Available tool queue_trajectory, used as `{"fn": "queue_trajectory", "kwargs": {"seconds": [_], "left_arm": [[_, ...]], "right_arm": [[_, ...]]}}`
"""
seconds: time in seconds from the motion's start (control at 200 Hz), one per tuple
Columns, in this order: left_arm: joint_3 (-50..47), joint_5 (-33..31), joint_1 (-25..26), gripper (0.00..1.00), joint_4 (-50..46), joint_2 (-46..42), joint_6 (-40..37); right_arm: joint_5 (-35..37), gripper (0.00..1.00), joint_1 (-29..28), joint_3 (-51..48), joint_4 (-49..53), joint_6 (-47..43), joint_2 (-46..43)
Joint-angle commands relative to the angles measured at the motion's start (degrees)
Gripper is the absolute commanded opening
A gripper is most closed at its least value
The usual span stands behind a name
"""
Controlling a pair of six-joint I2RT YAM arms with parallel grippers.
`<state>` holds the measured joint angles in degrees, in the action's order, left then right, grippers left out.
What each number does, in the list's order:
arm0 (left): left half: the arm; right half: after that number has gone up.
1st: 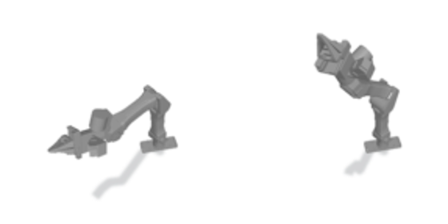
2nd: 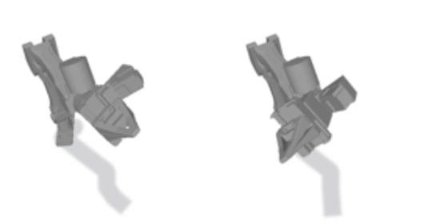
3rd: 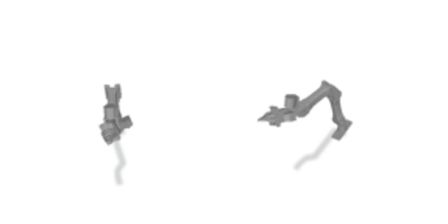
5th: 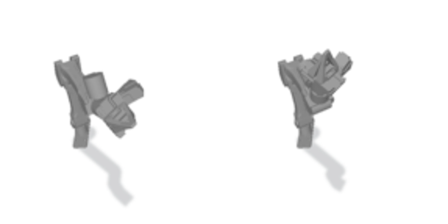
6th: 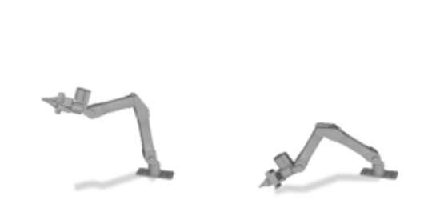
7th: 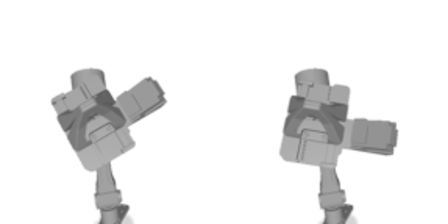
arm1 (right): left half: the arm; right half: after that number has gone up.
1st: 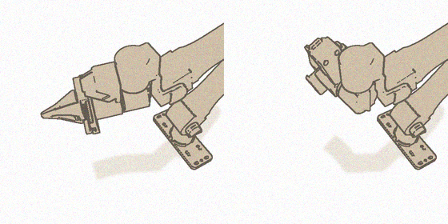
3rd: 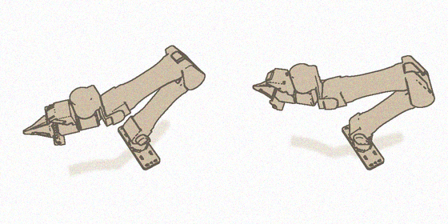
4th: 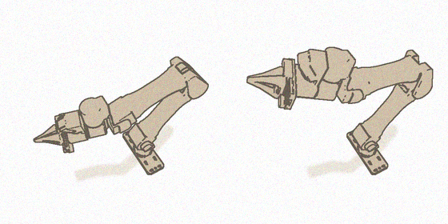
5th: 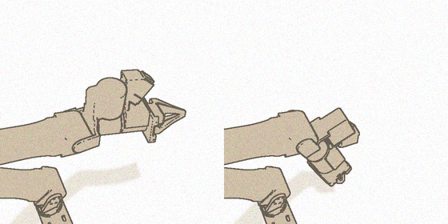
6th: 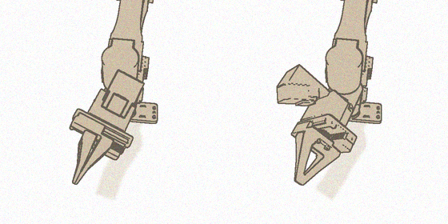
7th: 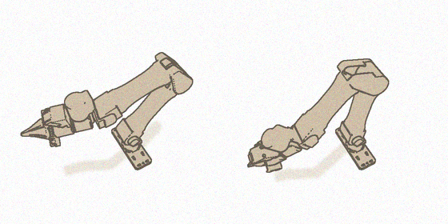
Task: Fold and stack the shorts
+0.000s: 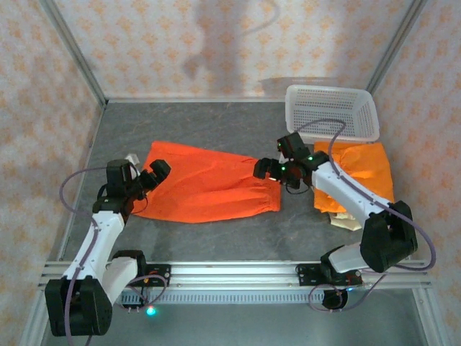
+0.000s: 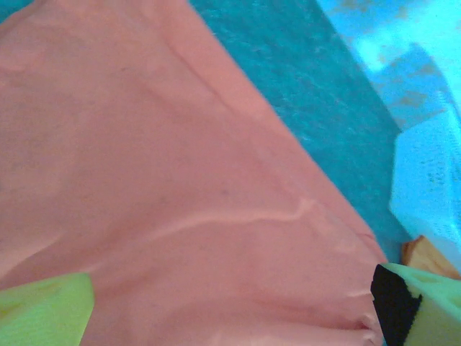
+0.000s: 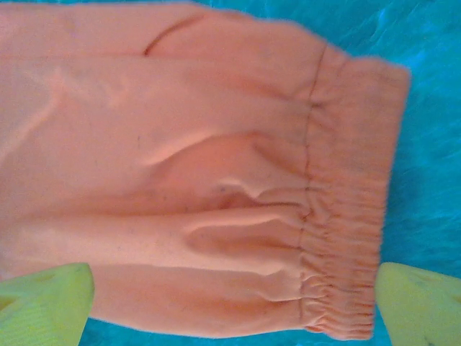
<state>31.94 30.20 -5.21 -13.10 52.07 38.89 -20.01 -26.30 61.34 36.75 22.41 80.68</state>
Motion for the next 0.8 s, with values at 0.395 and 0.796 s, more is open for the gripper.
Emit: {"fn": "queue_trajectory", "kwargs": {"seconds": [0.395, 0.796], "left_arm": [[0.31, 2.76, 3.52, 1.00, -0.97, 1.31, -0.31], [-0.22, 1.89, 4.50, 1.00, -0.17, 2.77, -0.49]], "right_arm": [[-1.25, 0.73, 5.22, 1.96, 2.63, -6.75, 13.93], [-4.91, 0.72, 4.66, -0.05, -2.13, -4.16, 18.86]]}}
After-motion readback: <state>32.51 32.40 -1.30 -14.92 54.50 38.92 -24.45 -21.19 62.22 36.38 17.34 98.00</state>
